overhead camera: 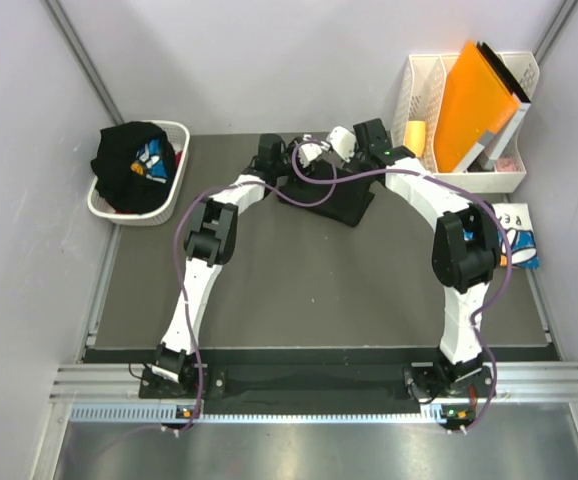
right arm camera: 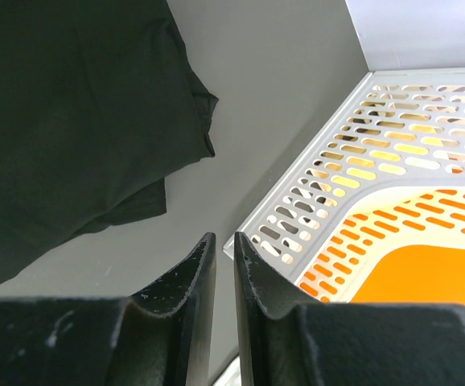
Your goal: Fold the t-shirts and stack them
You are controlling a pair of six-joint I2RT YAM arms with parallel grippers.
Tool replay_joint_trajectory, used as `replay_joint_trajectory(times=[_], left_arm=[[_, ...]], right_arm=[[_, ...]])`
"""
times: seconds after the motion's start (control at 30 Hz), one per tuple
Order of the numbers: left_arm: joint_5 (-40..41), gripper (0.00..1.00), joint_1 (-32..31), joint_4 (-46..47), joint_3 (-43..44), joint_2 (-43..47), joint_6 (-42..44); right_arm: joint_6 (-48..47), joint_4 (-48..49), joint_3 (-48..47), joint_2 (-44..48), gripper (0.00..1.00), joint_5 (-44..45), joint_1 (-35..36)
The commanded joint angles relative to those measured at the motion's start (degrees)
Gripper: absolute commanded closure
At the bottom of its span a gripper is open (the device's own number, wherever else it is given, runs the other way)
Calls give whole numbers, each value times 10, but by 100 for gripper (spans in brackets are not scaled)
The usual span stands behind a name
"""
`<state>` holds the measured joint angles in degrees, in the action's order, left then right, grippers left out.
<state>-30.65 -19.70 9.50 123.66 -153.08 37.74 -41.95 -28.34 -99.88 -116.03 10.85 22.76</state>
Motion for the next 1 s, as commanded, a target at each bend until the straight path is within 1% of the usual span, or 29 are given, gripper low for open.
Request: replay_joint_trajectory(times=[0.0, 0.07, 0.1, 0.13, 0.23, 0.3, 0.37, 0.43, 0.57, 0.7, 0.83, 0.97], left_arm=[[86, 37, -3, -24, 6, 11, 42], [123, 35, -2, -14, 1, 22, 38], [133, 29, -1, 0, -3, 25, 36], [147, 20, 1, 10, -15, 31, 32], [189, 20, 9, 47, -45, 54, 29], [215, 22, 13, 61, -58, 66, 37], [226, 23, 18, 81, -76, 77, 40], [262, 23, 19, 98, -82, 78, 54], [301, 23, 22, 130, -82, 78, 62], [296, 20, 25, 160, -93, 88, 41], [297, 20, 25, 181, -105, 95, 30], [343, 20, 26, 218, -108, 101, 30]], right_arm=[[2, 23, -27, 0, 84, 0, 7], [4, 22, -28, -2, 83, -3, 7], [5, 22, -28, -3, 83, -4, 7], [5, 21, -28, -3, 82, -5, 7], [5, 22, -26, -3, 81, -4, 8], [6, 22, -26, -1, 81, -6, 7], [6, 22, -26, 0, 81, -7, 7], [6, 21, -25, 1, 80, -5, 8], [6, 21, -22, 5, 80, -2, 8], [6, 21, -16, 7, 80, -3, 9], [6, 20, -12, 8, 80, -4, 12], [6, 21, -1, 11, 80, -1, 12]])
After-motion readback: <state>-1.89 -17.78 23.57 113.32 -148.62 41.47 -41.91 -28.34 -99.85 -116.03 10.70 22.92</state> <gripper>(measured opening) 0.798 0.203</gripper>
